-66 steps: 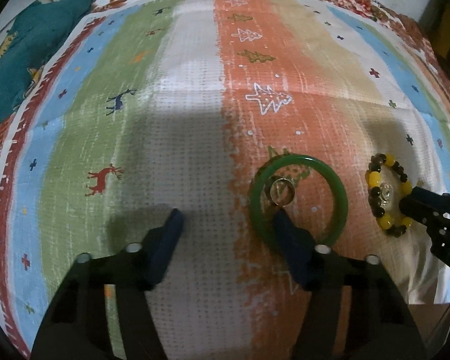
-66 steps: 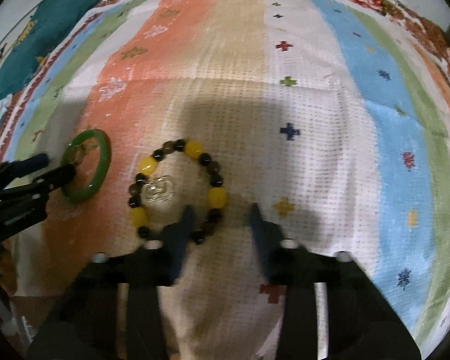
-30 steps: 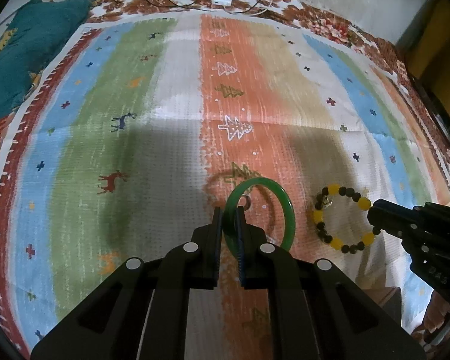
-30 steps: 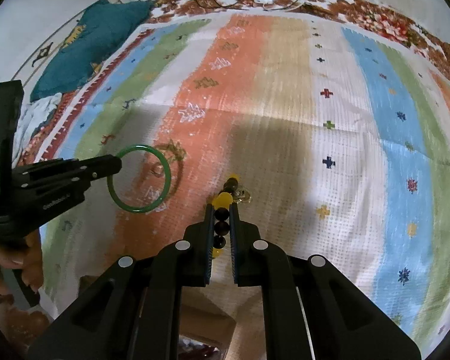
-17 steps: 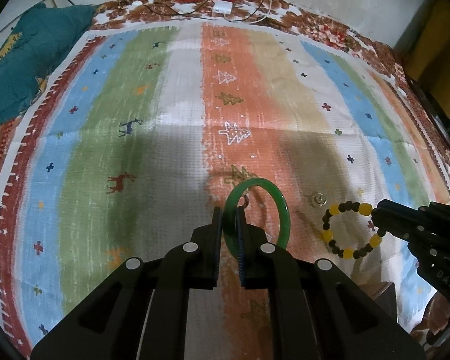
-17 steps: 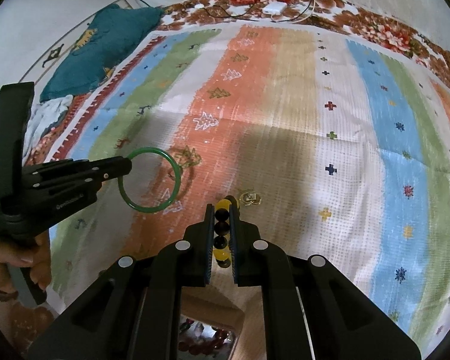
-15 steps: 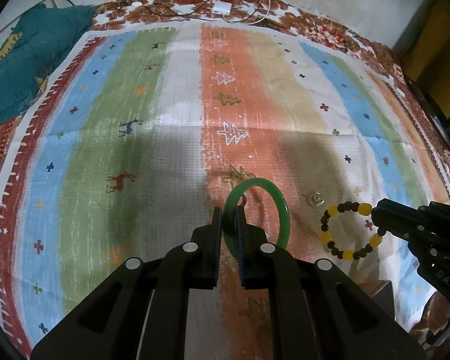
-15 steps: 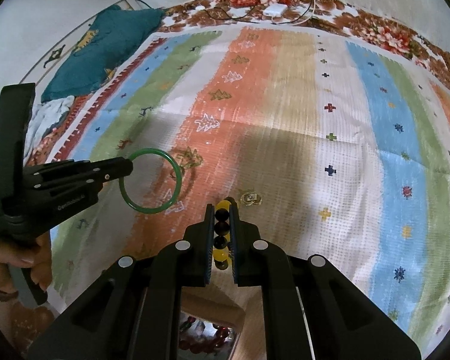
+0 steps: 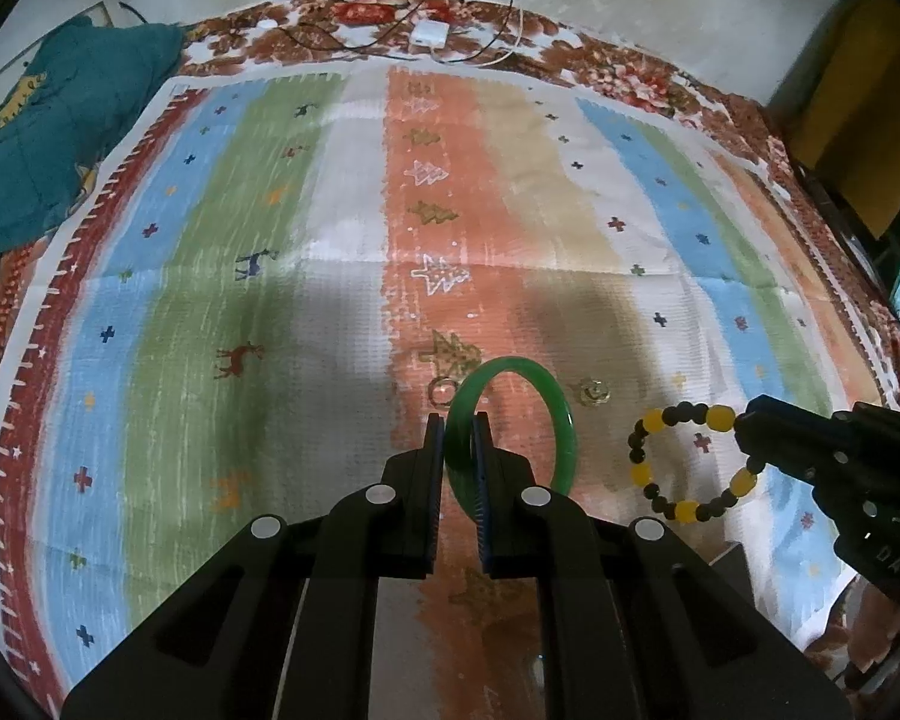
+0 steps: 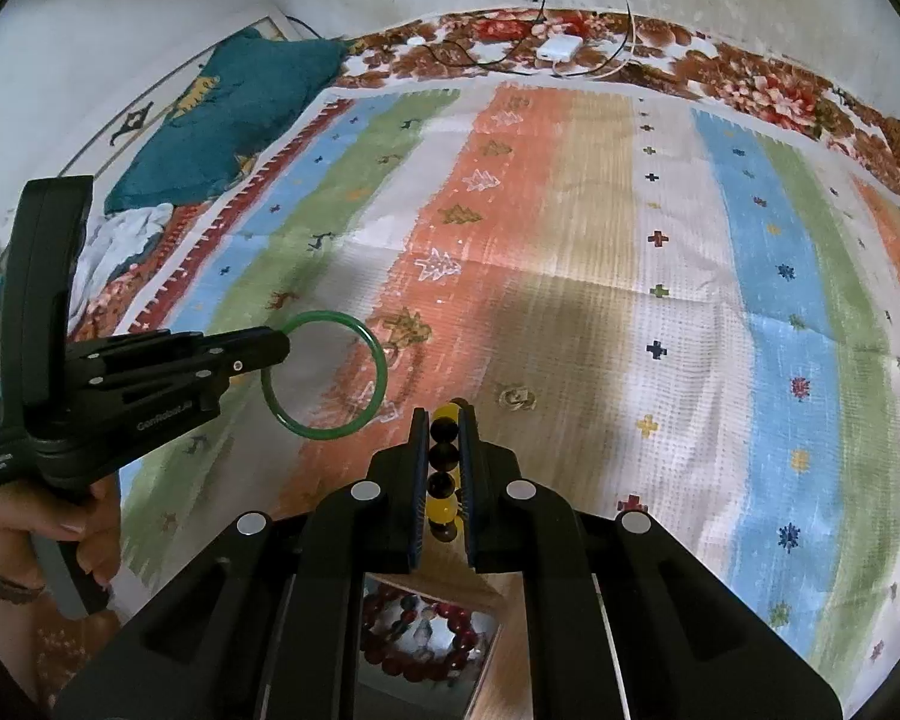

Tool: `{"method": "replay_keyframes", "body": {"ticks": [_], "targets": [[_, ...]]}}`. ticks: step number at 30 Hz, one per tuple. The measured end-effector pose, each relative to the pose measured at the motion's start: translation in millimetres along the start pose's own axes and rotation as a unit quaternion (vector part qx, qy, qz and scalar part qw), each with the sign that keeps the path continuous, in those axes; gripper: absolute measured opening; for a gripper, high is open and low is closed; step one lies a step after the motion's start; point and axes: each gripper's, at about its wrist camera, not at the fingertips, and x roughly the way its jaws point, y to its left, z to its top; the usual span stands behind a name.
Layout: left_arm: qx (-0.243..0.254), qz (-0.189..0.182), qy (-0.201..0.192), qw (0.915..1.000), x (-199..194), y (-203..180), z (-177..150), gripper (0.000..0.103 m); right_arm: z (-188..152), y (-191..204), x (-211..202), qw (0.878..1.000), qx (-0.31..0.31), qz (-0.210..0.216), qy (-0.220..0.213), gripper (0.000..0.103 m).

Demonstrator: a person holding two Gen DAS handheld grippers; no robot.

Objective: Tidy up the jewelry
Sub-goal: 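Lift the bangle and bead bracelet and carry both over the silver tin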

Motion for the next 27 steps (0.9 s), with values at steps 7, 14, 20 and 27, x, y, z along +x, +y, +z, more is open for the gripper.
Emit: {"method": "replay_keyframes", "body": {"ticks": [7,14,20,27], "targets": [[0.002,-0.009,-0.01,0.9999,-13,-6,-4,0.009,-2,5,-16,1.0,-0.004,0.005,-0.017,0.011],[0.003,-0.018,-0.021,0.9996,-26,-10,-10,0.009,-5,11,-31,0.999,-0.01,0.006,-0.03,0.011],[0.003,-0.024,-0.027,0.9993,-36,-12,-17,0.009,-7,16,-39,0.999,-0.016,0.006,-0.037,0.011],[0.002,-0.03,-0.033,0.999,-46,-15,-23,0.009,-15,19,-46,0.999,-0.019,0.008,-0.041,0.011]]}}
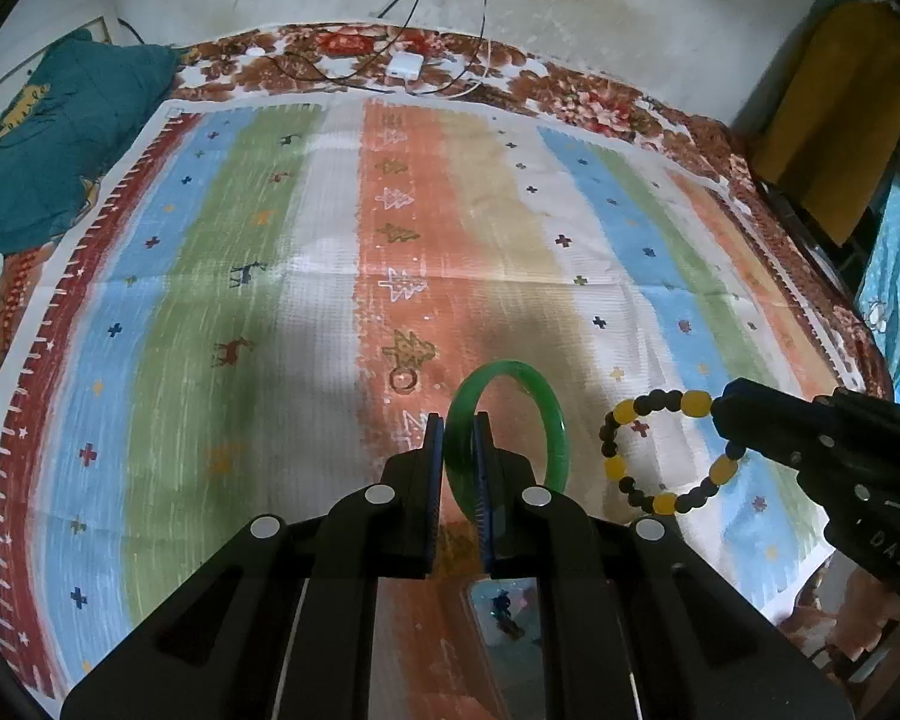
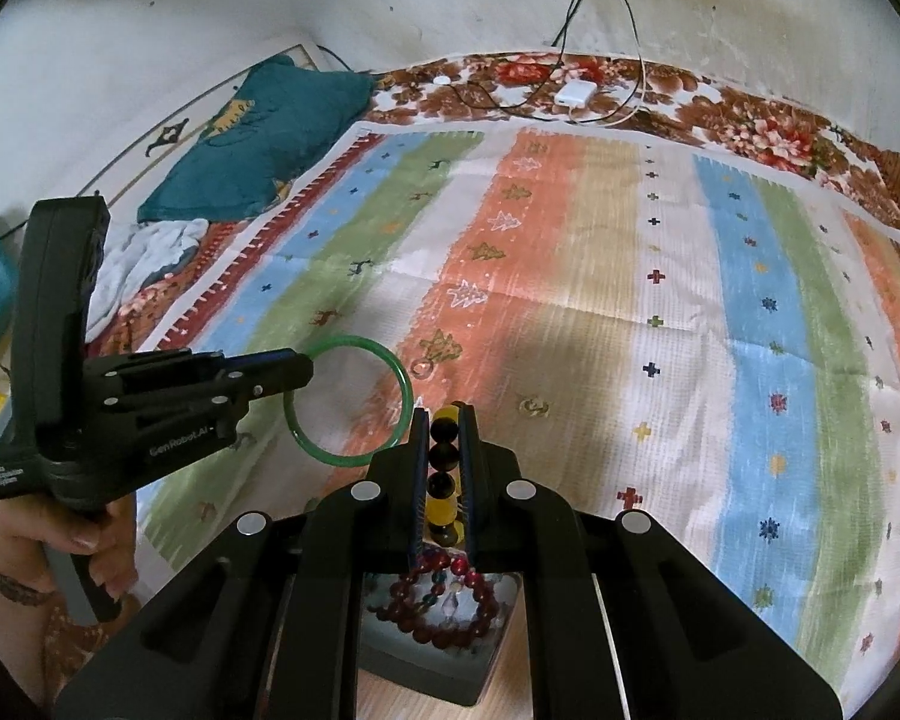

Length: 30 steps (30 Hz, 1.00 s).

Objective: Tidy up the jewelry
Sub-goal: 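Lift the bangle and bead bracelet and carry both over the silver tin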

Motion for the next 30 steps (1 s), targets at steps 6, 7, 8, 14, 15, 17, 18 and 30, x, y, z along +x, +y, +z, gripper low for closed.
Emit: {"method": "replay_keyframes", "body": {"ticks": [6,7,8,14,15,17,18,30], "targets": [[0.001,-0.005,-0.005,1.0,-9,-4,-7,0.009,-7,3,-10,1.0,-0.002,0.005,-0.007,0.011],[0.001,-0.007,-0.006,1.0,-11,-5,-9,0.009,-7,4,-12,1.0,-0.003,0.006,-0.008,0.011],[0.001,-0.008,-0.007,0.9999,-12,-5,-10,0.009,-8,4,-14,1.0,-0.003,0.007,-0.01,0.011],[0.007,-0.009,-0.009,0.9999,-18,-10,-18,0.009,-15,8,-23,1.0,-0.007,0.01,-0.014,0.011],[0.008,-0.009,-0.009,0.9999,-19,-11,-19,0.009,-17,8,-23,1.0,-0.007,0.011,-0.013,0.011],[0.011,-0.011,-0.009,0.9998,-21,-14,-23,0.009,-20,9,-25,1.0,-0.007,0.011,-0.012,0.011],[0.012,-0.011,-0.009,0.9998,-22,-15,-24,0.009,-20,9,-24,1.0,-0.007,0.012,-0.011,0.011],[0.017,-0.014,0.002,0.9998,-26,-25,-48,0.009,-44,11,-26,1.0,-0.005,0.015,0.005,0.011]]}}
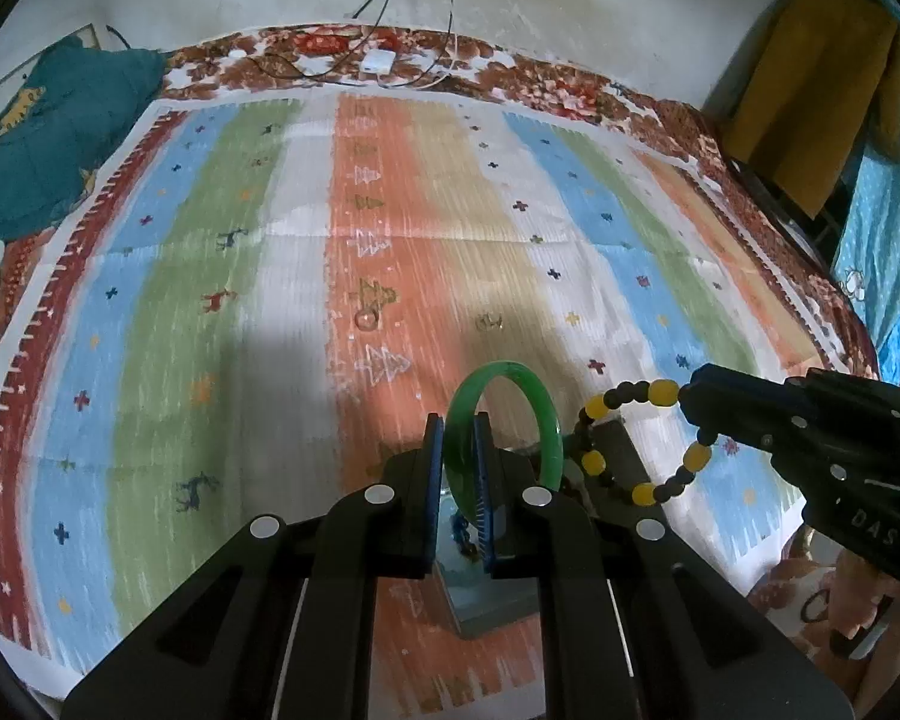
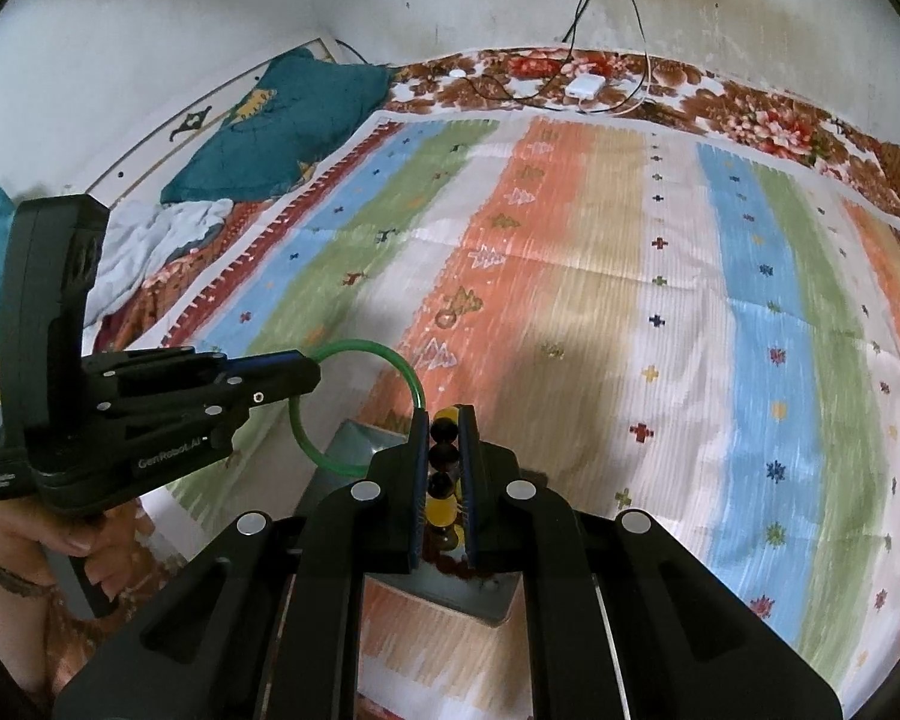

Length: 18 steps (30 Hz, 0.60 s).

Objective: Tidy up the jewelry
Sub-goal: 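Lift the bangle and bead bracelet and carry both over the silver tin, then open both tools to drop the bangle and bracelet into the tin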

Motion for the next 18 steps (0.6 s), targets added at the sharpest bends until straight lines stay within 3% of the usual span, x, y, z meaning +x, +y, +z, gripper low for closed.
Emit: {"method": "replay_keyframes", "body": {"ticks": [6,9,11,12,15,17,18], "targets": [[0.001,-0.006,0.009,0.9999,0,-3,-8,0.009,-6,0,-1,1.0,0.005,0.007,0.007,0.011],[-0.004,-0.014,0.035,0.9993,8,-2,-10,0.01,-8,-3,4,1.0,0.015,0.015,0.019,0.013],[-0.014,-0.01,0.041,0.999,12,1,-11,0.031,-9,-5,6,1.0,0.016,0.001,0.02,0.034],[-0.017,-0.007,0.04,0.999,12,3,-12,0.033,-9,-6,5,1.0,0.015,-0.007,0.016,0.048],[-0.031,-0.001,0.033,0.999,10,10,-10,0.04,-8,-12,5,0.999,0.023,-0.019,0.012,0.05],[-0.041,0.005,0.026,0.9988,9,17,-8,0.053,-8,-18,7,0.999,0.034,-0.021,0.014,0.052],[-0.042,0.009,0.025,0.9988,9,18,-8,0.054,-8,-21,9,0.999,0.036,-0.024,0.016,0.054]]}}
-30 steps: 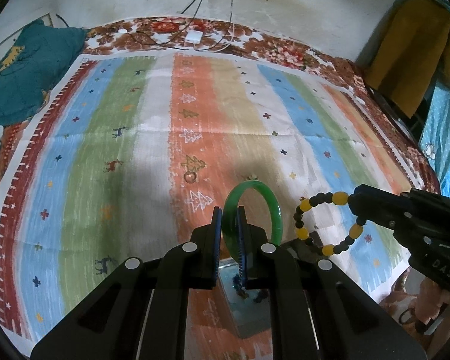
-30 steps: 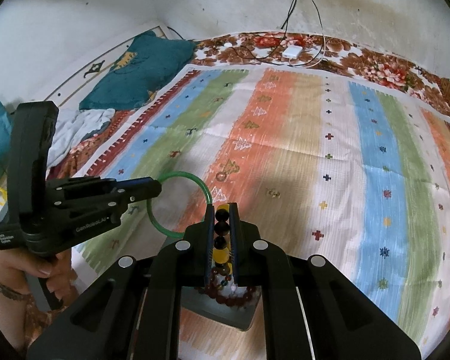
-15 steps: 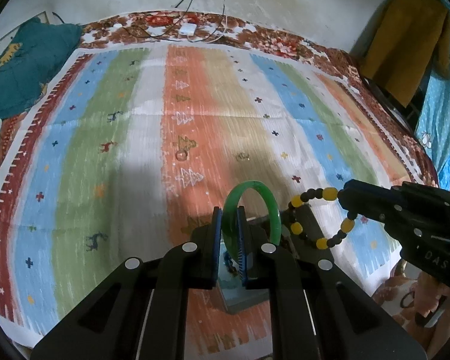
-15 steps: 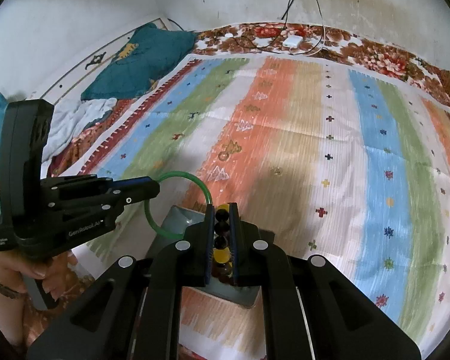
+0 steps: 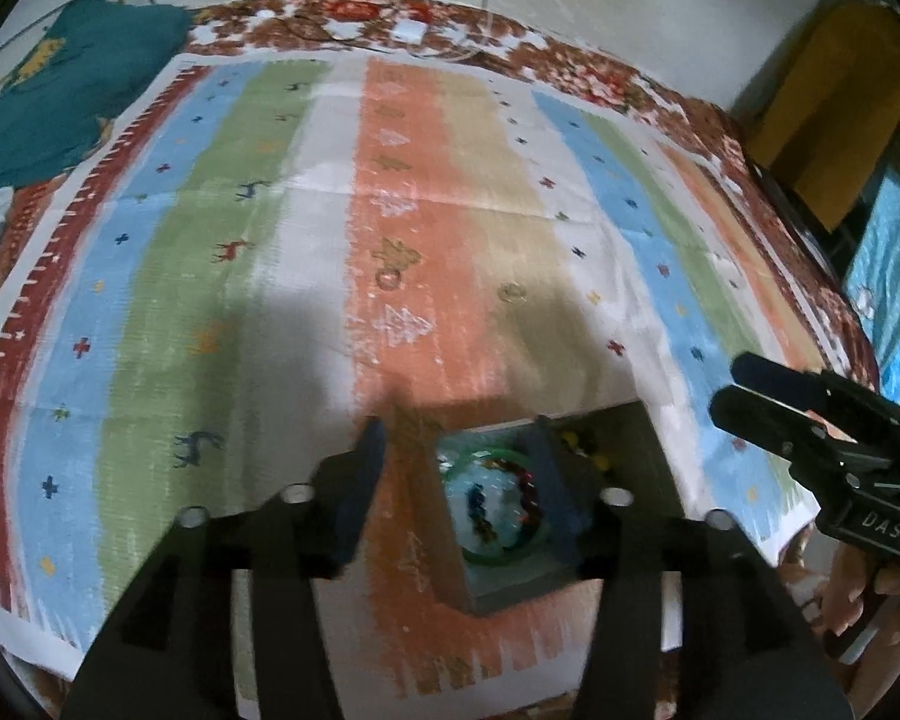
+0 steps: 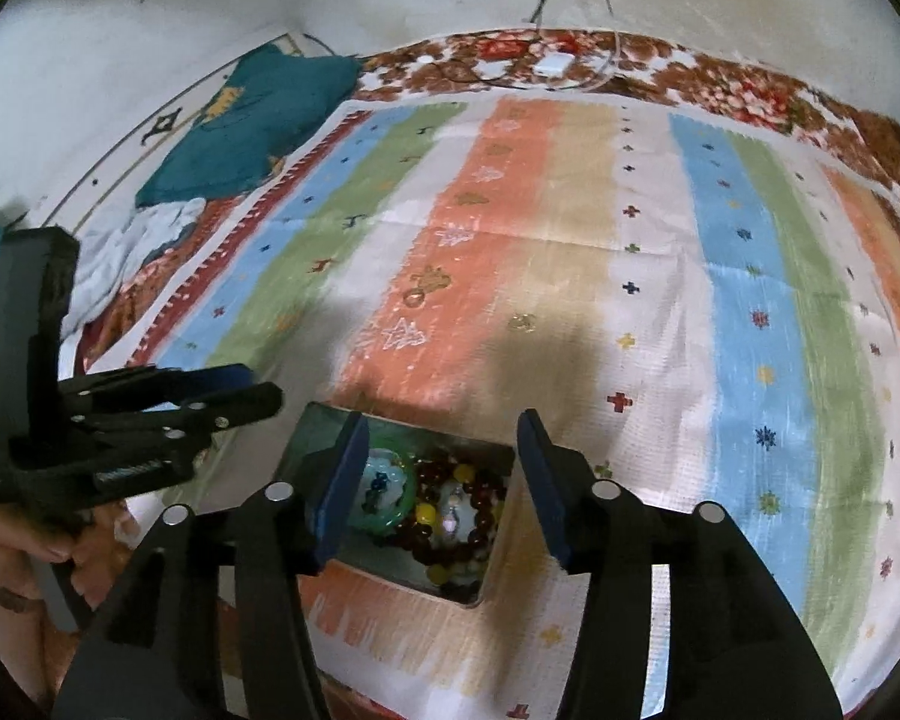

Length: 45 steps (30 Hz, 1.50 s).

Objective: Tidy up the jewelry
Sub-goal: 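Open both tools to drop the bangle and bracelet into the tin, then move both open tools back toward the small gold ring and pendant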

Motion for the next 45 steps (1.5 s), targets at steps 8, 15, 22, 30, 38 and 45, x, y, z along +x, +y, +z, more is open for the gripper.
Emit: {"method": "replay_keyframes", "body": {"ticks": [8,15,22,30,38,45], "targets": [[-0.02,0.017,-0.002,0.9997,8,16,10,0.072,5,-4,11,0.999,-0.004,-0.033,0.003,0.062],[-0.025,0.03,-0.007,0.9992,14,22,20,0.087,10,-7,23,0.999,-0.007,-0.033,0.012,0.065],[-0.024,0.055,-0.002,0.9982,27,29,29,0.096,15,-8,31,0.999,-0.005,-0.035,0.011,0.074],[-0.021,0.073,-0.008,0.9971,35,35,38,0.097,25,-13,46,0.999,-0.001,-0.04,0.015,0.082],[-0.031,0.068,-0.004,0.9972,52,43,52,0.097,37,-25,65,0.999,0.01,-0.037,0.027,0.088],[-0.029,0.065,0.002,0.9975,65,45,61,0.097,47,-37,86,0.998,0.021,-0.041,0.04,0.088]]}}
